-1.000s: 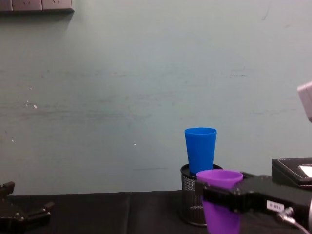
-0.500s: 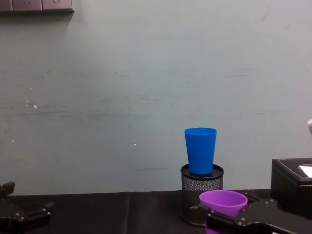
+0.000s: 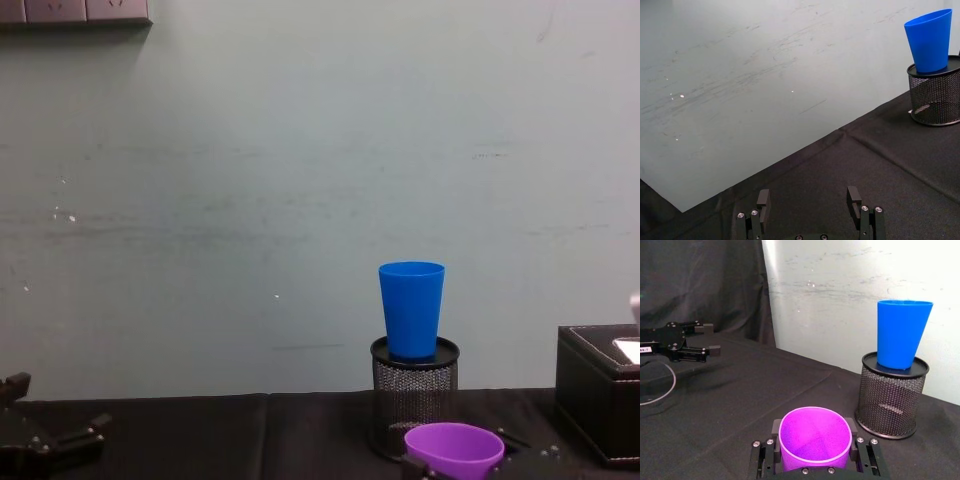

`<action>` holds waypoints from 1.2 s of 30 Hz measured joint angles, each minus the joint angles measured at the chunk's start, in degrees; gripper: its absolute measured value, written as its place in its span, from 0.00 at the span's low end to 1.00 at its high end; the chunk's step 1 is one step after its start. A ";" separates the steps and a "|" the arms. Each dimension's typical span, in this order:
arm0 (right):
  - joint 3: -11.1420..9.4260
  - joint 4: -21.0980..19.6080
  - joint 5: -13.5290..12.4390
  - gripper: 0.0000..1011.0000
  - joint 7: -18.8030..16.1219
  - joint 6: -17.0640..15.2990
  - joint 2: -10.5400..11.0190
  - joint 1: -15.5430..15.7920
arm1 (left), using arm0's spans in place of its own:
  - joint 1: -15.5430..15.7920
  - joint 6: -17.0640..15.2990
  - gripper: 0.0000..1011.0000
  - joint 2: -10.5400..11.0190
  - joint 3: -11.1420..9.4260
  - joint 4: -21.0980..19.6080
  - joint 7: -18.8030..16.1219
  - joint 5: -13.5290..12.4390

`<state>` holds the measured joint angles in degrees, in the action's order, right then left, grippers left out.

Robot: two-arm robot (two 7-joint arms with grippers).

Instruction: Pick up one cup with a gripper and tap it against the other cup.

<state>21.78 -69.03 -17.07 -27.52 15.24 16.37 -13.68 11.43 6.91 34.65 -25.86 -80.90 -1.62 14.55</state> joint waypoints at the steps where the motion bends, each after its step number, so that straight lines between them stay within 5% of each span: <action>1: -0.03 0.19 0.02 0.73 -0.03 0.15 -0.10 0.01 | 0.00 0.00 0.99 0.00 0.00 0.00 0.00 0.00; 24: -1.07 1.87 0.01 0.73 -0.93 2.25 -1.05 0.48 | 0.00 0.00 0.99 0.00 0.00 0.00 0.00 0.00; 36: -1.00 1.87 0.01 0.99 -0.90 2.25 -1.03 0.43 | 0.00 0.00 0.99 0.00 0.00 0.00 0.00 0.00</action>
<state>20.77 -67.16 -17.06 -28.42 17.49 15.35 -13.25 11.43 6.91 34.64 -25.86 -80.90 -1.62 14.55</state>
